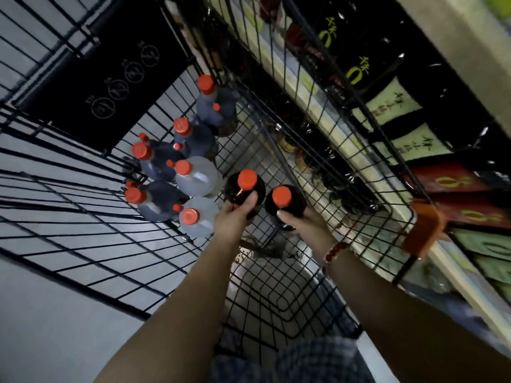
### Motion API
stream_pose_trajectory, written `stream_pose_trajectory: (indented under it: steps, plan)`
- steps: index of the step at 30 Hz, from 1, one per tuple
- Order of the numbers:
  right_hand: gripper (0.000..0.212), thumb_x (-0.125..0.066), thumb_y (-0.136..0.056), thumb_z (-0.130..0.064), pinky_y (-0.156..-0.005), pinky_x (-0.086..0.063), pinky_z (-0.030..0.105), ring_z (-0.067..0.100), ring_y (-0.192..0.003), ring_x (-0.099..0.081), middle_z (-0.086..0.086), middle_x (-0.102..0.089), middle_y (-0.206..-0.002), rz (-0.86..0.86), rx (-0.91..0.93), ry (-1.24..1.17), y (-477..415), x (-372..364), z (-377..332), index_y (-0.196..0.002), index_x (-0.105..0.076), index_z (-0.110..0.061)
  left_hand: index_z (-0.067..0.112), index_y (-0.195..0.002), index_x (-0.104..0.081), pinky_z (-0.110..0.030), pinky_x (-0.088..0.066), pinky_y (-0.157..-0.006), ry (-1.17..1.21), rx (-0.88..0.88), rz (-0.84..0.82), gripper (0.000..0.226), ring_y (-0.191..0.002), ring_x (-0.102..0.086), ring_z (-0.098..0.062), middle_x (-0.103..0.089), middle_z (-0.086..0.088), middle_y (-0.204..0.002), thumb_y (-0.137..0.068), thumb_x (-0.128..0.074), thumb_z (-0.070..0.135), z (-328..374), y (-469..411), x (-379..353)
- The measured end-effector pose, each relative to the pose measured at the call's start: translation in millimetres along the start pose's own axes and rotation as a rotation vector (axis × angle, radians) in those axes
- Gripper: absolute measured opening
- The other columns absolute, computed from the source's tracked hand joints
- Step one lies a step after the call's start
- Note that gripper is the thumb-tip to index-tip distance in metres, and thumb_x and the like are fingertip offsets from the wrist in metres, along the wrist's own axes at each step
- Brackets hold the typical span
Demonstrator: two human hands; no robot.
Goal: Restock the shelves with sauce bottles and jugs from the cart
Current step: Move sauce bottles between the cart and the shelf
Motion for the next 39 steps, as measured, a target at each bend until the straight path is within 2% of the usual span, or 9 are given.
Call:
stream_pose_trajectory:
  steps: [3,6,13,16,21,25,28,36,39]
  plan:
    - [0.028,-0.075,-0.068,-0.048,-0.078,-0.055,0.036,0.024,-0.109,-0.058,0.001,-0.059,-0.125,0.080,-0.077,-0.076,16.4,4.0,7.6,-0.092,-0.067,-0.035,0.013,-0.115,-0.063,-0.034,-0.057,-0.084,-0.080,-0.020,-0.004,0.074,-0.098,-0.068,-0.025,-0.069,-0.011,-0.112,-0.062,-0.069,0.064,8.5,15.8,-3.4]
    - [0.072,-0.078,-0.046,-0.069,-0.090,-0.052,0.043,0.029,-0.115,-0.055,-0.002,-0.046,-0.139,0.148,-0.111,-0.158,31.7,17.7,26.4,-0.109,-0.064,-0.037,0.008,-0.116,-0.060,-0.030,-0.057,-0.076,-0.109,-0.055,-0.025,0.054,-0.096,-0.067,-0.024,-0.068,-0.012,-0.111,-0.081,-0.065,0.048,14.0,38.5,-6.5]
    - [0.040,-0.069,-0.079,-0.037,-0.087,-0.052,0.040,0.020,-0.094,-0.064,0.002,-0.068,-0.104,0.209,-0.051,-0.457,102.1,38.1,2.5,-0.111,-0.063,-0.014,0.016,-0.109,-0.058,-0.043,-0.050,-0.096,-0.070,-0.115,-0.165,0.033,-0.097,-0.066,-0.023,-0.066,-0.006,-0.111,-0.090,-0.055,0.042,33.6,92.5,-21.1]
    - [0.029,-0.063,-0.086,-0.032,-0.067,-0.058,0.033,0.022,-0.095,-0.063,0.003,-0.067,-0.103,0.194,0.001,-0.625,136.9,50.2,-13.7,-0.108,-0.064,-0.013,0.020,-0.118,-0.058,-0.047,-0.047,-0.100,-0.072,-0.183,-0.247,0.036,-0.103,-0.066,-0.029,-0.067,-0.006,-0.117,-0.090,-0.055,0.043,46.8,118.2,-33.5]
    - [0.009,-0.058,-0.089,-0.029,-0.108,-0.037,0.043,0.020,-0.102,-0.054,-0.011,-0.060,-0.097,0.166,0.153,-0.815,187.3,63.5,-38.2,-0.092,-0.064,-0.023,0.014,-0.123,-0.056,-0.037,-0.050,-0.093,-0.065,-0.325,-0.405,0.046,-0.110,-0.064,-0.026,-0.066,-0.008,-0.120,-0.085,-0.060,0.040,68.5,161.8,-60.0]
    - [0.030,-0.063,-0.081,-0.033,-0.112,-0.032,0.042,0.017,-0.124,-0.048,-0.009,-0.060,-0.121,0.175,0.334,-0.835,219.8,69.0,-62.9,-0.110,-0.063,-0.024,0.016,-0.132,-0.048,-0.039,-0.046,-0.099,-0.111,-0.465,-0.470,0.074,-0.114,-0.060,-0.020,-0.061,-0.002,-0.127,-0.071,-0.073,0.051,93.3,200.1,-86.0]
    - [0.050,-0.064,-0.076,-0.031,-0.111,-0.035,0.038,0.016,-0.121,-0.053,-0.002,-0.063,-0.123,0.198,0.498,-0.887,244.7,79.0,-79.9,-0.123,-0.058,-0.016,0.028,-0.106,-0.060,-0.024,-0.049,-0.082,-0.100,-0.582,-0.540,0.021,-0.103,-0.063,-0.012,-0.066,0.008,-0.112,-0.086,-0.063,0.034,113.9,229.5,-104.7]
    - [0.029,-0.059,-0.079,-0.020,-0.111,-0.034,0.036,0.016,-0.119,-0.055,-0.002,-0.067,-0.115,0.259,0.853,-0.921,298.2,108.7,-125.7,-0.108,-0.062,-0.018,0.048,-0.105,-0.063,-0.035,-0.042,-0.103,-0.061,-0.846,-0.660,0.039,-0.119,-0.056,-0.010,-0.057,0.006,-0.131,-0.067,-0.071,0.048,146.2,294.7,-149.5]
    - [0.044,-0.062,-0.072,-0.020,-0.108,-0.038,0.035,0.018,-0.118,-0.056,0.003,-0.066,-0.117,0.287,0.948,-0.912,307.2,124.5,-137.2,-0.115,-0.059,-0.012,0.043,-0.113,-0.058,-0.035,-0.039,-0.104,-0.034,-0.855,-0.725,0.044,-0.120,-0.055,-0.011,-0.061,0.010,-0.127,-0.071,-0.074,0.041,155.2,302.5,-166.3]
Point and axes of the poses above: each hand's wrist, its own y-axis away from the middle knuckle, its own x-axis out of the back of the hand, z = x × y, the point moved 3 cm from there along -y, towards the middle knuckle
